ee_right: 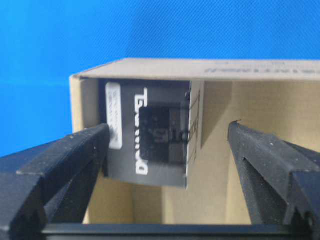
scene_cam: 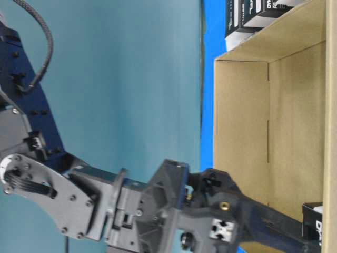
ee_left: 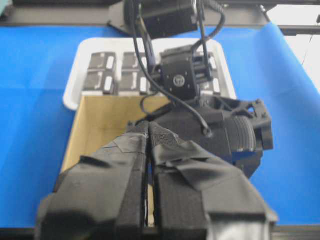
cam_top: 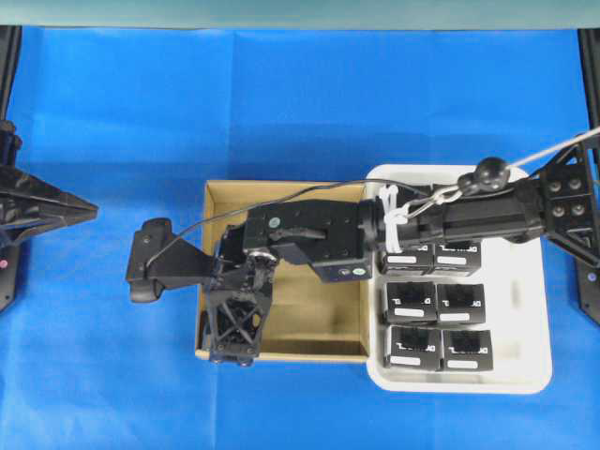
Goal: Pick the box from inside the cardboard box.
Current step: 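Lower the open right gripper toward the black box in the corner, then close the right gripper around the black box's sides, then lift the black box up out of the cardboard box with the right gripper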
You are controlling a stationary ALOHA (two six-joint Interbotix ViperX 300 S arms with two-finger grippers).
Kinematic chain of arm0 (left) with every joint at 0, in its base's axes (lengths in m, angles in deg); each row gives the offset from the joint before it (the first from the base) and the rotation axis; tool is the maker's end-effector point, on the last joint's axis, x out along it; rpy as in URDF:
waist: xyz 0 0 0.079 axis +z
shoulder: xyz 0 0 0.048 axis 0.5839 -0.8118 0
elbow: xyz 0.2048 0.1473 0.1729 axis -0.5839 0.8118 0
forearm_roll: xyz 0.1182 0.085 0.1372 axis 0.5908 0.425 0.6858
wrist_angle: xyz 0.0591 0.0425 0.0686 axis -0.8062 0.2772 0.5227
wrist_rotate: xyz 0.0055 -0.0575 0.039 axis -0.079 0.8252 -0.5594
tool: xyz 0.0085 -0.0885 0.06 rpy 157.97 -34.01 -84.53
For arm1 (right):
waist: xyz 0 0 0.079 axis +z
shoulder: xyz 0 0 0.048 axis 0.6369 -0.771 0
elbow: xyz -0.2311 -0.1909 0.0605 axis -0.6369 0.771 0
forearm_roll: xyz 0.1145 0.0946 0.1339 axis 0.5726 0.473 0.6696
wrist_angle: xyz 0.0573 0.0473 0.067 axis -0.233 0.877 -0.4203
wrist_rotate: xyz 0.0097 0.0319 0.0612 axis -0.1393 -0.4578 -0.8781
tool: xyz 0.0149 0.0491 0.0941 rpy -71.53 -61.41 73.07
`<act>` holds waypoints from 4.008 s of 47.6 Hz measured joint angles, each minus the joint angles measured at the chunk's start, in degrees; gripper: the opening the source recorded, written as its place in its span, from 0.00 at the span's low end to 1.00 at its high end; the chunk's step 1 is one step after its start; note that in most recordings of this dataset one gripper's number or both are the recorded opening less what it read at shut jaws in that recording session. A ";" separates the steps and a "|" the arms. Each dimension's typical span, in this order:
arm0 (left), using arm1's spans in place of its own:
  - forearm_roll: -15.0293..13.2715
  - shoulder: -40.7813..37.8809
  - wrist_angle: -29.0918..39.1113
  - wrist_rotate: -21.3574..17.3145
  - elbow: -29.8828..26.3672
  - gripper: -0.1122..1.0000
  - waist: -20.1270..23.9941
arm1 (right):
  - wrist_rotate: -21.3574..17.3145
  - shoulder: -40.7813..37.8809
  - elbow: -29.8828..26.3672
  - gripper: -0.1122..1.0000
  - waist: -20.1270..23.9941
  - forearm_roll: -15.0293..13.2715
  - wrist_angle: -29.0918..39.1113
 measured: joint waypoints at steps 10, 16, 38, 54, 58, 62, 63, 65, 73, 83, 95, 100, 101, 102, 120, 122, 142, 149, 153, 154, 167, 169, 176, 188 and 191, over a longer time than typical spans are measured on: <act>0.00 0.09 0.09 0.00 0.00 0.12 0.00 | 0.70 -0.26 0.18 0.98 0.18 0.00 -0.44; 0.00 0.00 0.09 0.18 0.00 0.12 0.00 | 0.97 -0.18 0.62 0.98 0.00 0.00 -0.62; 0.00 0.09 0.09 2.11 0.00 0.12 -0.70 | 0.97 -0.18 0.88 0.98 -1.58 -0.18 -1.05; 0.00 0.09 0.09 2.11 0.00 0.12 -0.79 | 2.02 0.26 1.76 0.98 -3.43 -0.70 -0.97; 0.00 0.09 0.09 2.11 0.00 0.12 -0.79 | 2.11 0.62 2.46 0.98 -4.13 -0.70 -1.23; 0.00 0.09 0.09 2.02 -0.09 0.12 -0.88 | 2.02 0.97 3.08 0.98 -4.66 -0.70 -1.58; 0.00 0.09 0.09 2.11 -0.09 0.12 -0.88 | 2.11 1.05 3.25 0.98 -4.75 -0.79 -1.67; -0.09 0.09 0.09 2.11 -0.09 0.12 -0.88 | 2.02 1.05 3.43 0.98 -4.92 -0.79 -1.85; 0.00 0.00 0.09 2.11 -0.09 0.12 -0.88 | 2.11 1.23 3.69 0.98 -5.19 -0.79 -2.29; -0.09 0.09 0.09 2.11 0.00 0.12 -0.88 | 2.11 1.32 3.78 0.98 -5.19 -0.70 -2.29; 0.00 0.00 0.09 2.11 -0.09 0.12 -0.88 | 2.81 2.99 2.99 0.99 -5.36 -0.26 -0.26; 0.00 0.00 0.00 2.29 0.00 0.12 -0.88 | 3.34 3.52 2.64 0.99 -5.01 -0.26 0.00; 0.00 0.00 0.09 2.29 0.00 0.12 -0.97 | 3.52 3.52 2.64 0.99 -4.92 -0.26 0.00; 0.00 0.00 0.09 2.11 -0.09 0.12 -0.97 | 3.69 3.52 2.64 0.99 -4.75 -0.26 -0.09; -0.09 -0.09 0.00 2.11 0.00 0.12 -0.97 | 9.49 3.34 2.55 0.99 -1.76 -3.78 -0.79; -0.09 0.00 0.00 2.29 0.00 0.12 -0.97 | 9.49 3.16 2.64 0.99 -1.76 -4.39 -0.79; 0.00 -0.09 0.00 2.29 0.00 0.12 -0.97 | 10.46 0.18 2.64 0.99 -0.62 -7.47 -0.88; 0.00 -0.18 0.00 2.29 0.00 0.12 -0.97 | 9.49 -0.88 2.55 0.99 1.05 -7.56 -1.23; 0.00 -0.35 0.00 2.29 0.00 0.12 -0.88 | 8.26 -1.23 2.64 0.99 1.58 -7.56 -2.11; 0.00 -0.44 0.00 2.29 0.00 0.12 -0.97 | 7.65 -1.32 2.64 0.99 1.58 -7.56 -2.64; 0.00 -0.53 0.09 2.29 0.00 0.12 -0.97 | 1.14 -1.32 2.90 0.99 0.53 -7.73 -6.33; 0.00 -0.53 0.00 2.29 -0.09 0.12 -0.97 | 1.14 -1.23 3.25 0.99 0.35 -7.73 -6.33; 0.00 -0.53 0.00 2.29 -0.09 0.12 -0.97 | 1.14 -1.14 4.31 0.99 0.35 -7.82 -6.24; 0.00 -0.53 0.00 2.29 0.00 0.12 -0.97 | 1.14 -0.97 4.92 0.98 0.26 -7.82 -6.33; 0.00 -0.53 0.00 2.29 -0.09 0.12 -0.97 | 0.97 -0.97 5.01 0.98 0.26 -7.82 -6.77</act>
